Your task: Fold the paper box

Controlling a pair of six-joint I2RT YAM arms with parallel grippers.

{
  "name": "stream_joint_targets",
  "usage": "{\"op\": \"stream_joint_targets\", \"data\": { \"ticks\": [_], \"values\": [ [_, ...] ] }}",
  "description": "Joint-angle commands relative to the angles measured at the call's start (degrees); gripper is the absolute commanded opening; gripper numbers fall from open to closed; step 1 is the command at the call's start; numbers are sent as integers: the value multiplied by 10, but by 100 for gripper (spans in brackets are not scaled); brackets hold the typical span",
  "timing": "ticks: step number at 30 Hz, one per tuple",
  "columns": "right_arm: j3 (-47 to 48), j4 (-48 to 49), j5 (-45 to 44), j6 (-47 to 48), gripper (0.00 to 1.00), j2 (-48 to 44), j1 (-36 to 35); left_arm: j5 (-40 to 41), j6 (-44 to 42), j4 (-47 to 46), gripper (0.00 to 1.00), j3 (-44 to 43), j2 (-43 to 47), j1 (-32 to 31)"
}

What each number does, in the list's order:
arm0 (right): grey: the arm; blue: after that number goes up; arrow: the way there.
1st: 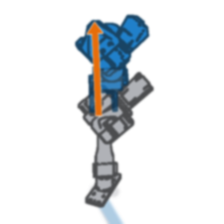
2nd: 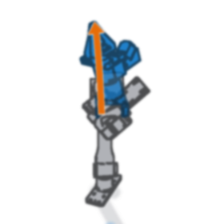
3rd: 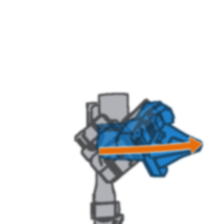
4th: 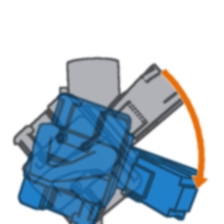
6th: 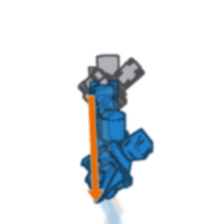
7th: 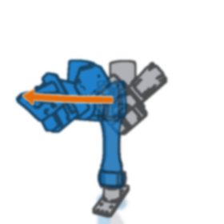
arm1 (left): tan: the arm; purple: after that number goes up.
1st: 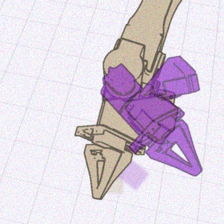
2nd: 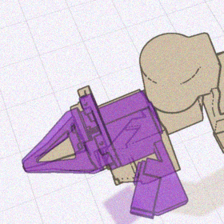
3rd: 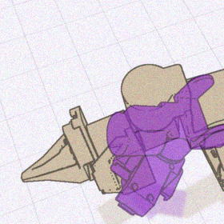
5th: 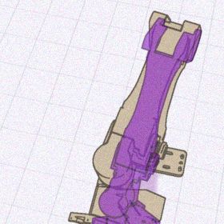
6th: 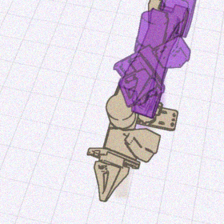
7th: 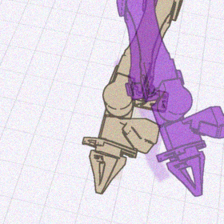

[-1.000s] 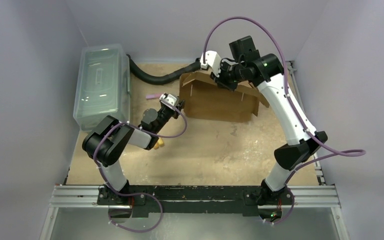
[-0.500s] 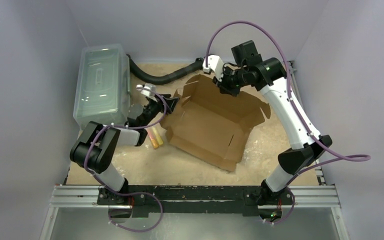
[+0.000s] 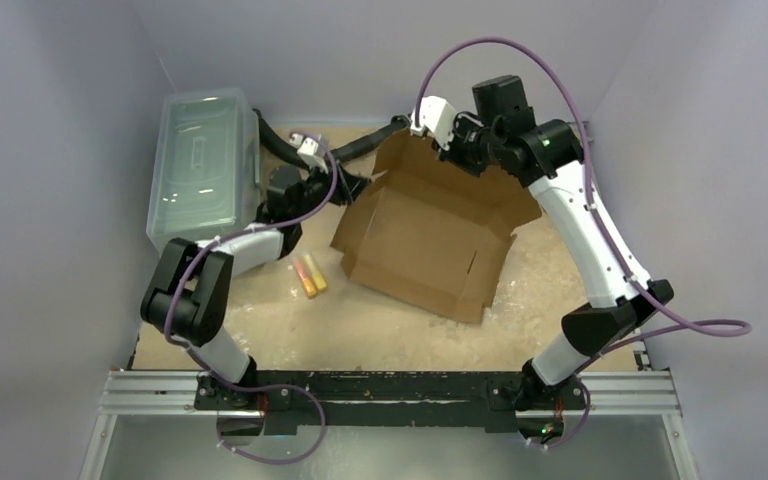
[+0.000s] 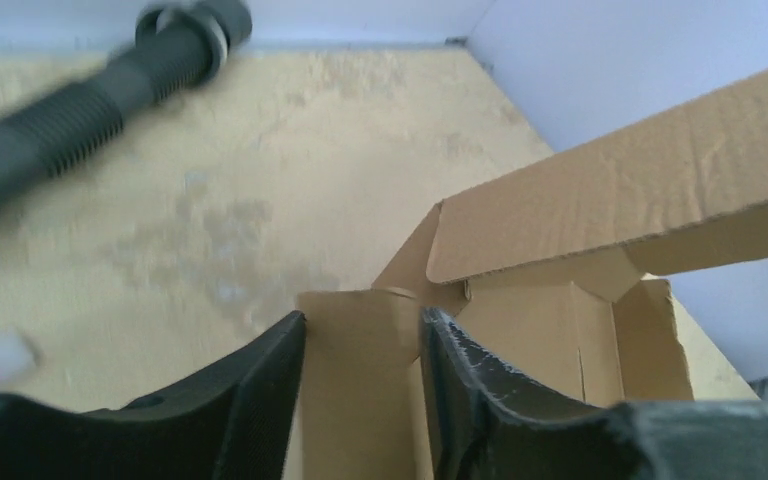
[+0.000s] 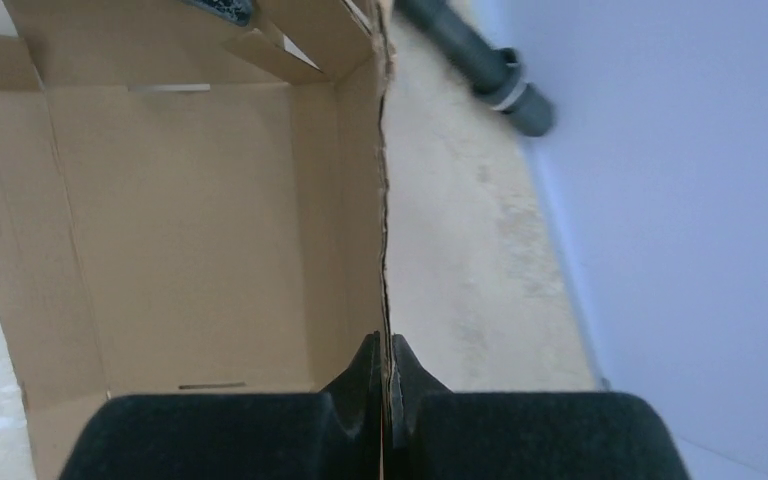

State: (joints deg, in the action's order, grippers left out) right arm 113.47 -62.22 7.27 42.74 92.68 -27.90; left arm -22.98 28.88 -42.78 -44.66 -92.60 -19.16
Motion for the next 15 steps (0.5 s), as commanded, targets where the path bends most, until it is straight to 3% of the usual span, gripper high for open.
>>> {"op": "stream_joint_targets", "data": {
  "ticks": [1, 4, 10, 15],
  "values": [
    [52, 99, -68, 42, 0, -48, 0, 0, -34, 66, 41, -150, -67, -13],
    [48, 126, -80, 65, 0, -66, 0, 10, -38, 85, 28, -232, -136, -25],
    [-3, 148, -77, 81, 0, -92, 0, 47, -20, 35, 10, -326, -238, -42],
    [-122, 145, -23, 61, 0, -116, -1, 49, -25, -50, 3, -297, -283, -51]
  ]
}}
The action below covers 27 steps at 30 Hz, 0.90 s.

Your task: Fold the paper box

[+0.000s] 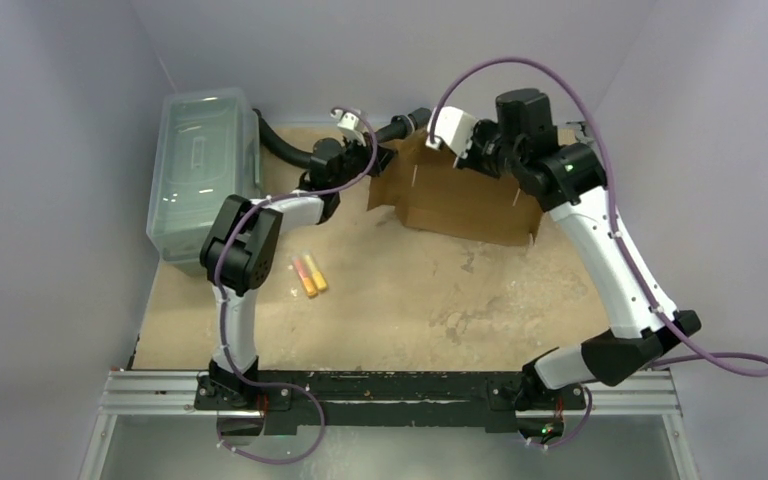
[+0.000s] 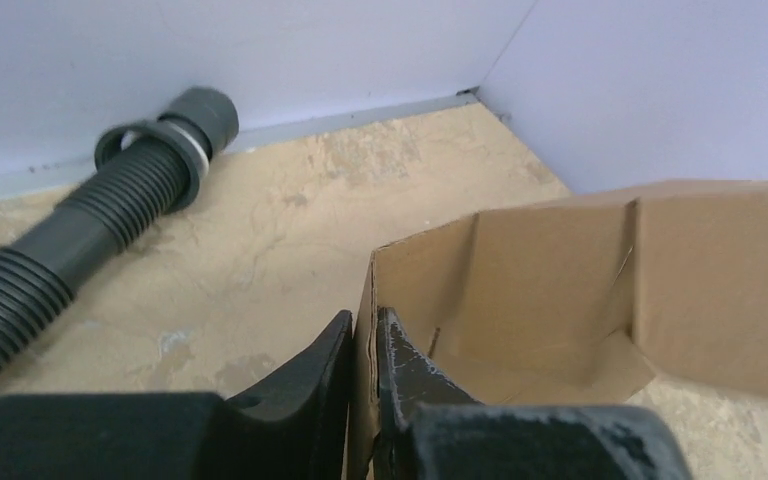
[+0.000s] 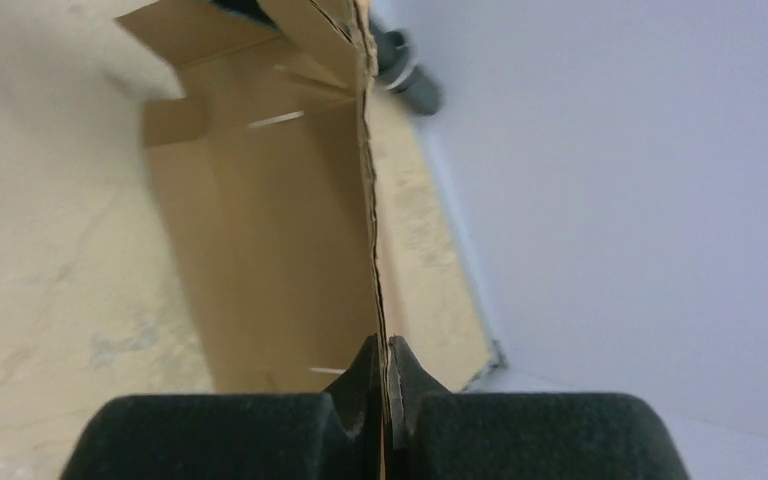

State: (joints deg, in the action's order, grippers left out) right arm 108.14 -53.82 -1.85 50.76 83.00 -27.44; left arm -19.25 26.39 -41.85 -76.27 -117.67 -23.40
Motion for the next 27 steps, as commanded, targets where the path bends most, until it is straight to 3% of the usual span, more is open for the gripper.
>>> {"op": "stream_joint_targets", "data": {
  "ticks": [1, 6, 13, 19, 27],
  "values": [
    [-92, 61, 78, -24, 0, -26, -6, 11, -1, -86, 1, 40, -33, -9],
    [-173, 56, 104, -44, 0, -54, -12, 3, -25, -185, 0, 139, -10, -10],
    [-110, 4, 122, -67, 0, -49, -19, -3, -73, -282, 0, 240, 37, -16],
    [1, -86, 150, -72, 0, -18, -19, -5, -102, -287, 0, 257, 83, -19],
    [4, -86, 164, -85, 0, -20, -19, 5, -67, -212, 0, 247, 134, -18]
  ]
}}
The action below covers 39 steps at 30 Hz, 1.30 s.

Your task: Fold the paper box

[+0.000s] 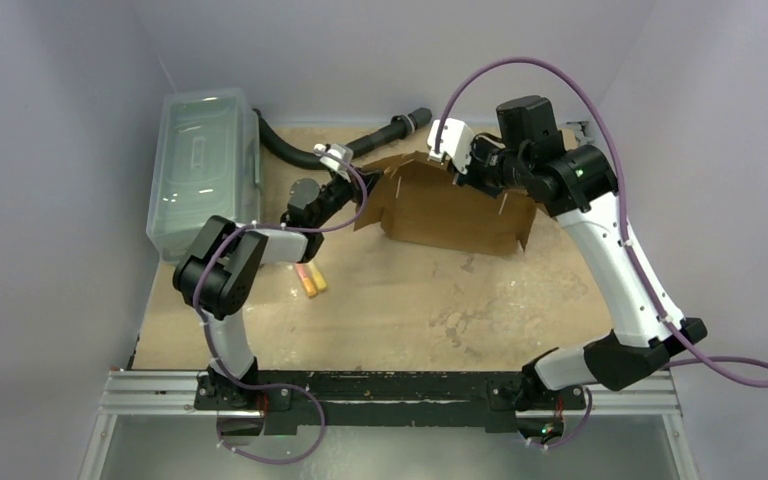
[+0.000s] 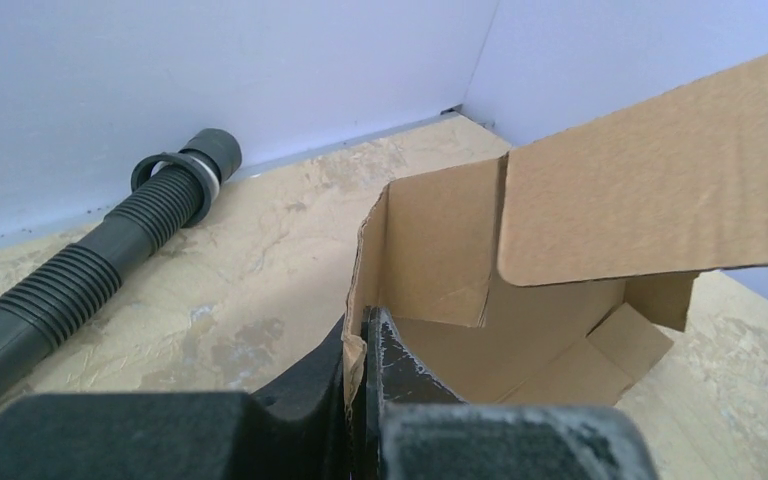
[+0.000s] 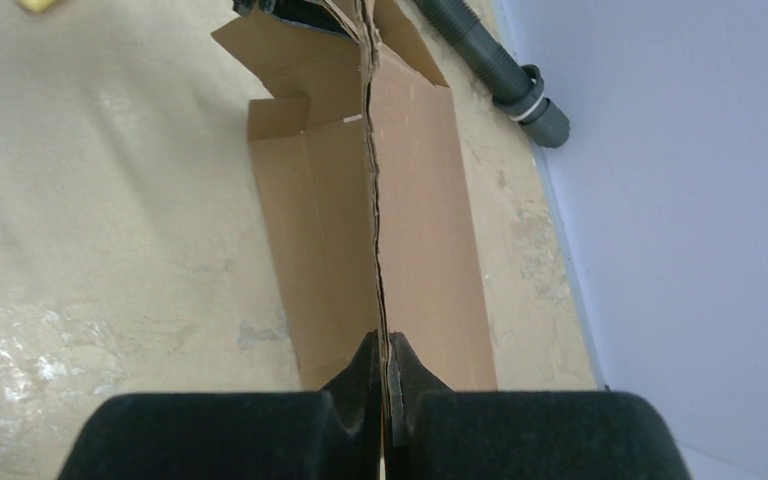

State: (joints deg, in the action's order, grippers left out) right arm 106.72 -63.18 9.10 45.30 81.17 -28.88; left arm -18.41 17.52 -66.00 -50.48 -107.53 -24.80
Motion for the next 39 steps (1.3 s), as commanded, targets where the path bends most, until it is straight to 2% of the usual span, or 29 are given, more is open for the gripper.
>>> {"op": "stream_joint_targets", "data": {
  "ticks": [1, 3, 7, 15, 20, 27, 35, 39],
  "values": [
    [22, 4, 57, -35, 0, 4, -5, -7, 29, 38, 0, -18, 34, -4],
    [25, -1, 57, -38, 0, 18, -5, -13, 31, 51, 0, -29, 35, -4],
    [55, -11, 44, -45, 0, 53, -1, -36, -11, 18, 0, -25, 31, -4],
    [212, -88, 92, -40, 0, 157, 34, -60, -151, -24, 0, -35, 20, 0],
    [254, -118, 110, -31, 0, 204, 47, -75, -202, -35, 0, -45, 11, 8],
    [283, -134, 124, -31, 0, 253, 54, -95, -204, -64, 0, -45, -15, 16],
    [326, -147, 128, -37, 0, 278, 62, -79, -199, -106, 0, 10, -8, 16],
    [328, -144, 122, -40, 0, 271, 61, -60, -180, -130, 15, 33, 2, 16]
  ]
}}
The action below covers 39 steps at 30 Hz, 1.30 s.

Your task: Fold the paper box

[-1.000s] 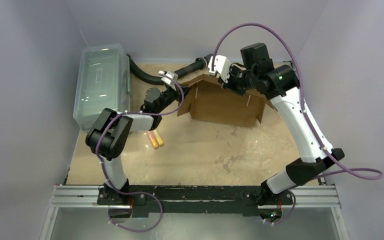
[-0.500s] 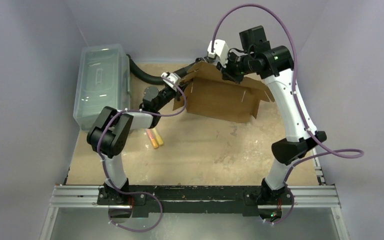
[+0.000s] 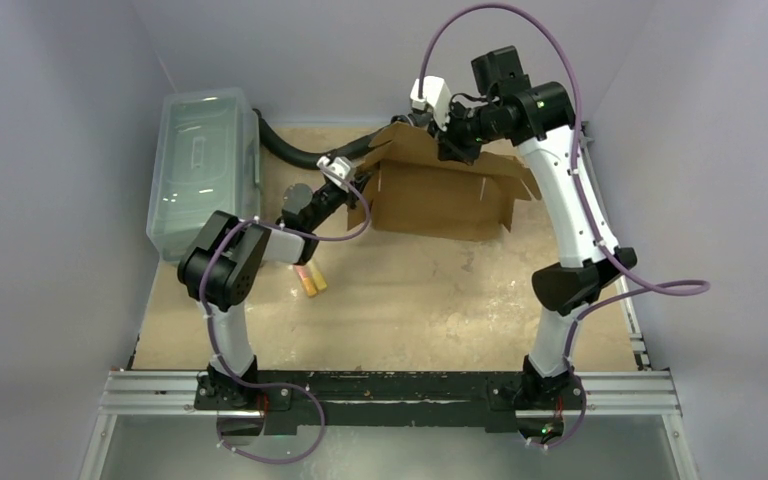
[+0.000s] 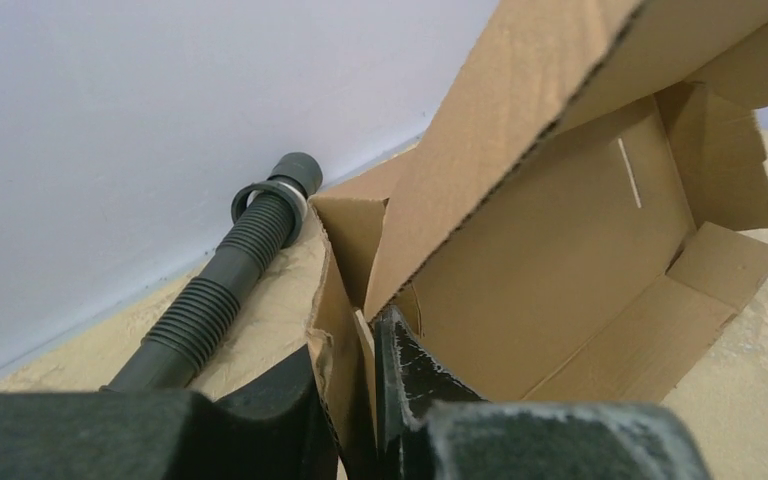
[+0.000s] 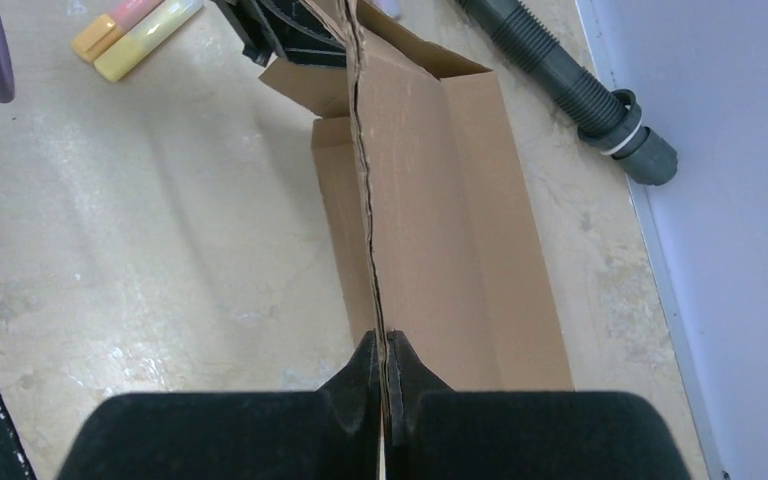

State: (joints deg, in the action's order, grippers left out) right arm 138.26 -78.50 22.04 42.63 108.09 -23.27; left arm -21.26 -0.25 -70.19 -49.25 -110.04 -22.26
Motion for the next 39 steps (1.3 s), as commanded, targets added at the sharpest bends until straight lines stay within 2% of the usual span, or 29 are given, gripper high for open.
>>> {"op": "stream_joint_targets", "data": {
  "ticks": [1, 4, 10, 17, 23, 27, 31, 34, 36, 39],
  "values": [
    [11, 10, -9, -14, 0, 1, 5, -33, 13, -88, 17, 23, 30, -9],
    [-5, 12, -10, -14, 0, -1, 5, -33, 43, -93, 21, 33, 39, -9],
    [-11, 9, -21, -14, 0, -7, 5, -12, 94, -106, 35, 72, 67, -9],
    [-48, 22, -24, -15, 0, -42, 5, 9, 151, -28, 36, 79, 98, -9],
    [-71, 46, -38, -21, 0, -65, 5, 51, 214, 103, 34, 75, 153, -9],
    [-102, 84, -47, -28, 0, -88, 5, 72, 255, 205, 41, 71, 207, -6],
    [-133, 122, -49, -36, 0, -111, 5, 78, 285, 359, 43, 30, 249, 7],
    [-158, 137, -52, -40, 0, -131, 5, 53, 314, 438, 50, -5, 272, 27],
    [-164, 141, -50, -40, 0, -135, 5, 24, 332, 476, 58, -22, 286, 43],
    [-176, 149, -46, -43, 0, -144, 5, -44, 365, 512, 61, -42, 302, 72]
  ]
}}
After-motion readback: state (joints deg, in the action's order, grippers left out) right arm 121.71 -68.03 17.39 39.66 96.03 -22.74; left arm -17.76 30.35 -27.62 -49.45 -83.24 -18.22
